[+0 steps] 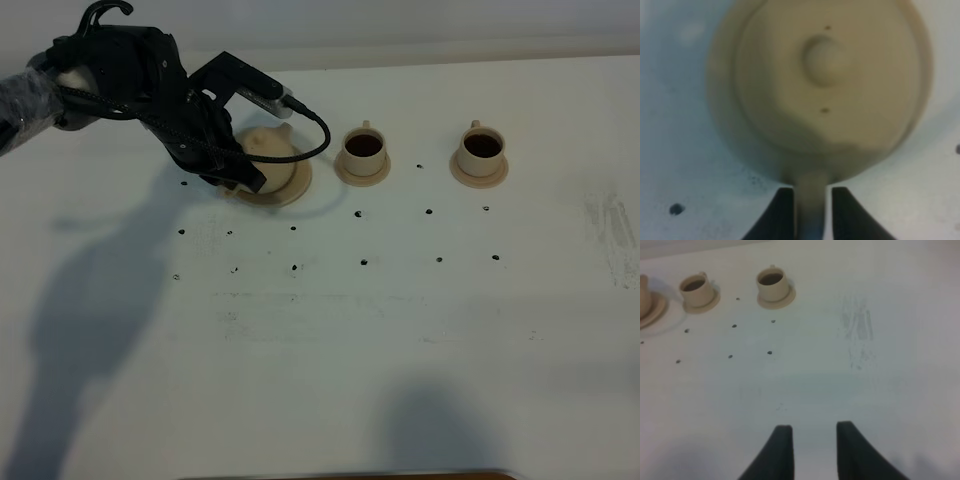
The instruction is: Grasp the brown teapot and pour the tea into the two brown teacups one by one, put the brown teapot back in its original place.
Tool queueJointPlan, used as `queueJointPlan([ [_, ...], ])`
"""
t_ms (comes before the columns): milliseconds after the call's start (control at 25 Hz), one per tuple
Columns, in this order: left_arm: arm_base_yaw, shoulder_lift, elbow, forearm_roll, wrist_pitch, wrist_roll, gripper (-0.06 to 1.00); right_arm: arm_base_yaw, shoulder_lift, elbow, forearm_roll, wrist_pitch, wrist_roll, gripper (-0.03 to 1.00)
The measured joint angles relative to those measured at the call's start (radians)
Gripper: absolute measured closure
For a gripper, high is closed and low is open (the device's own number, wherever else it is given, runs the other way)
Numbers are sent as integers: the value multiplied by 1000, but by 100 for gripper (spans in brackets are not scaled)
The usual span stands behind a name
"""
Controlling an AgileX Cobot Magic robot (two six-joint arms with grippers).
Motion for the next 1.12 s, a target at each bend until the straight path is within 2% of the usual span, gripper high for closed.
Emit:
queueJointPlan([
  [200, -8, 0, 0, -20, 7, 13, 57, 0, 0, 0, 0, 0, 0, 74],
  [360, -10, -3, 0, -23, 10, 13, 50, 0, 0, 0, 0, 0, 0, 74],
  [760, -3, -129, -1, 22, 78, 14, 46, 0, 0, 0, 0, 0, 0, 74],
  [920, 61, -147, -39, 23, 68, -7, 46, 0, 0, 0, 0, 0, 0, 74],
  [1120, 181, -174, -46, 34, 142, -29, 46, 0, 0, 0, 0, 0, 0, 74],
])
